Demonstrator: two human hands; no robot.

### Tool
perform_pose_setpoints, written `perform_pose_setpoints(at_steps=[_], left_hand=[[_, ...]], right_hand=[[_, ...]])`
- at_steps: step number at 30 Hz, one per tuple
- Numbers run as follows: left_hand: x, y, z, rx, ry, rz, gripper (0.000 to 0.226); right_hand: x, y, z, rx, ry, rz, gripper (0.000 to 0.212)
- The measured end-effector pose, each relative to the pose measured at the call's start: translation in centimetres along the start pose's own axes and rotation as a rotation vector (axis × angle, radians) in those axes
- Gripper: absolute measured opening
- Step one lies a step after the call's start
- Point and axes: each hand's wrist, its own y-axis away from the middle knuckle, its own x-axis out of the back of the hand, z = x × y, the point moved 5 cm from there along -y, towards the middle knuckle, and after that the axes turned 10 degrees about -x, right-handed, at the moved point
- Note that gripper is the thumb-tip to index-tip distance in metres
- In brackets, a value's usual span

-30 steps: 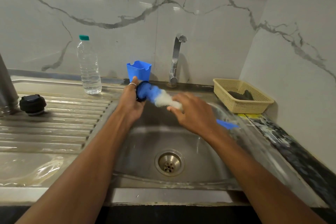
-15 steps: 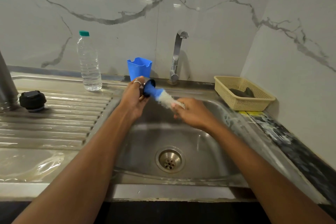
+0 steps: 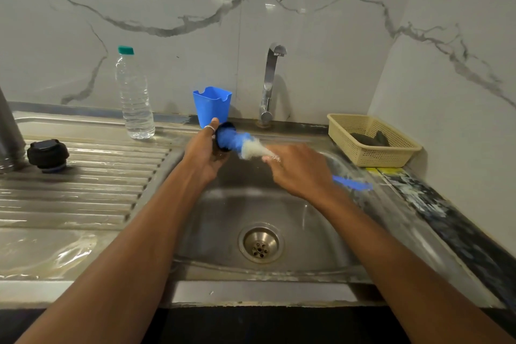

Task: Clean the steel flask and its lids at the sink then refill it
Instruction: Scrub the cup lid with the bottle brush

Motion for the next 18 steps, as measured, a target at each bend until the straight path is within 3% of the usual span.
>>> perform_pose_setpoints(at_steps=[2,3,4,6,8,10,12,14,16,17,18], left_hand=[[-0.3,-0.1,-0.2,-0.010,-0.016,-0.025,0.042],[-0.4,-0.1,-0.1,-0.029,-0.036,-0.036,0.038],[-0.6,-0.1,-0.1,-0.044,-0.051,-0.046,0.032],[-0.7,-0.1,0.2,-0.052,-0.060,-0.046,0.021],[-0.6,-0.2,0.4,-0.038,-0.016,-0.016,0.018],[-0.7,-0.1,0.6,-0.052,0.029,-0.028,0.022],[-0.7,-0.1,0.6,-0.071,0.039,-0.036,0.032],[-0.6,0.0,0.7,-0.088,0.037,-0.026,0.032],[-0.8,0.0,0.6,-0.097,0.020,-0.059,0.023],[-1.0,0.1,0.6,-0.091,0.014,-0.077,0.021],[-1.1,0.2,0.5,-0.078,0.017,-0.083,0.019]], right_hand=[[-1.3,0.2,0.5,-0.292,-0.576,-0.374,0.024],[-1.6,0.4,0.4,-0.319,-0.636,-0.426,0.025],[-1.4,0.3,0.3,-0.264,-0.558,-0.367,0.024],[-0.3,0.2,-0.3,0.000,-0.074,-0.021,0.023],[0.1,0.5,-0.5,0.177,0.205,0.224,0.032],[0.6,0.6,-0.6,0.245,0.281,0.356,0.044],[0.8,0.8,-1.1,0.246,0.311,0.386,0.040],[0.8,0.5,-1.1,0.076,0.073,0.133,0.023],[-0.7,0.3,-0.2,-0.243,-0.472,-0.296,0.031],[-1.3,0.5,0.0,-0.323,-0.606,-0.401,0.035],[-1.2,0.5,0.1,-0.308,-0.593,-0.389,0.036]])
